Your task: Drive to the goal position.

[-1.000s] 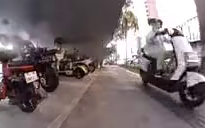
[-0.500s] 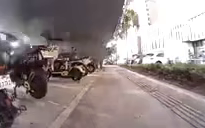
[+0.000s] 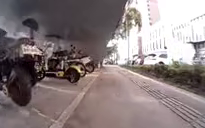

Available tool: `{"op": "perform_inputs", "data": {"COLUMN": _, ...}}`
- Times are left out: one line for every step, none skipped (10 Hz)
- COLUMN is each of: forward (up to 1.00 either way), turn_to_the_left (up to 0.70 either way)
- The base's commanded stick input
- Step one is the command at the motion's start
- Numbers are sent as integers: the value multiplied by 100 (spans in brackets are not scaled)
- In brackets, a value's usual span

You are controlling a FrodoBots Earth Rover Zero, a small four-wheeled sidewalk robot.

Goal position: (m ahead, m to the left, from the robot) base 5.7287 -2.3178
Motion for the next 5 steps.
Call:
{"op": "perform_inputs", "data": {"forward": 45, "turn_to_the_left": -27}}
{"op": "perform_inputs", "data": {"forward": 45, "turn_to_the_left": -18}}
{"op": "perform_inputs", "data": {"forward": 52, "turn_to_the_left": 0}}
{"op": "perform_inputs", "data": {"forward": 70, "turn_to_the_left": 0}}
{"op": "perform_inputs", "data": {"forward": 70, "turn_to_the_left": 0}}
